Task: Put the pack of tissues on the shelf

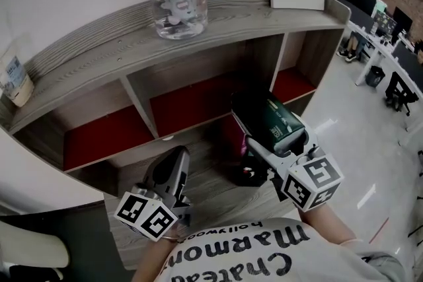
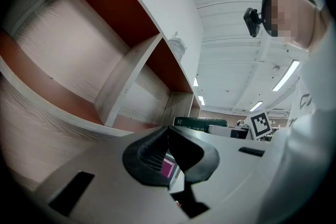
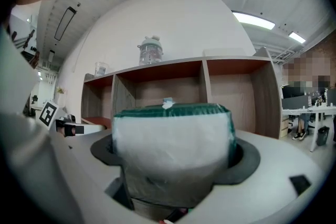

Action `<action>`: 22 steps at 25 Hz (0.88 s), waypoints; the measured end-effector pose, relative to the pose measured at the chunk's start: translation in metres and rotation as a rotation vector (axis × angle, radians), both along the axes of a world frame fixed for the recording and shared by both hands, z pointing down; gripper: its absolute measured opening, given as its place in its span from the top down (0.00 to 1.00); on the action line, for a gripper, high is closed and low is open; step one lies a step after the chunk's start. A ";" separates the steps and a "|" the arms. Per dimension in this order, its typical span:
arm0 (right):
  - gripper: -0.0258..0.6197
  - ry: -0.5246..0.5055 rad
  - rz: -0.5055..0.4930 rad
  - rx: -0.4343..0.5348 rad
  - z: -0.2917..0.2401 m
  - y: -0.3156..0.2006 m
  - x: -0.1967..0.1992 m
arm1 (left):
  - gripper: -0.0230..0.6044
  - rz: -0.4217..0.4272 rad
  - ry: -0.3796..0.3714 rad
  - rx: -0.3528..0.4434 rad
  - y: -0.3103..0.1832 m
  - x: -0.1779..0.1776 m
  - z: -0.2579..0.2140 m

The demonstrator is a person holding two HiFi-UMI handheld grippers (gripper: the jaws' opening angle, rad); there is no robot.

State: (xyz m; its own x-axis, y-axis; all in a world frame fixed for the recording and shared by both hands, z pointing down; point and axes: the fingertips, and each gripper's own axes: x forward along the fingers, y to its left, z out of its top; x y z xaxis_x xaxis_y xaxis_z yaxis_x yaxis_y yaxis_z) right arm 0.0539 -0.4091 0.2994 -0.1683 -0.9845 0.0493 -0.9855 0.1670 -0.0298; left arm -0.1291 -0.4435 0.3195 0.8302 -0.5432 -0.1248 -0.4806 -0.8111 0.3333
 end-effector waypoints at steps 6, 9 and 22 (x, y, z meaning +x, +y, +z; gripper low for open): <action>0.23 -0.024 0.010 0.023 -0.002 0.000 0.001 | 0.94 0.005 -0.004 0.002 0.001 -0.002 0.001; 0.23 -0.045 0.012 0.031 -0.004 0.001 0.003 | 0.94 0.002 -0.001 0.006 0.002 -0.004 -0.001; 0.23 -0.053 0.032 0.037 -0.006 -0.007 0.003 | 0.93 -0.024 0.004 0.003 0.002 -0.021 0.000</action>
State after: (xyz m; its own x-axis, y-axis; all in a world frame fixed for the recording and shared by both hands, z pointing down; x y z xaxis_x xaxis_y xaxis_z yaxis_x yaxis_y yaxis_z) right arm 0.0564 -0.4165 0.2931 -0.1380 -0.9904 0.0048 -0.9876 0.1372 -0.0765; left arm -0.1500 -0.4419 0.3194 0.8166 -0.5625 -0.1293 -0.4987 -0.8004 0.3327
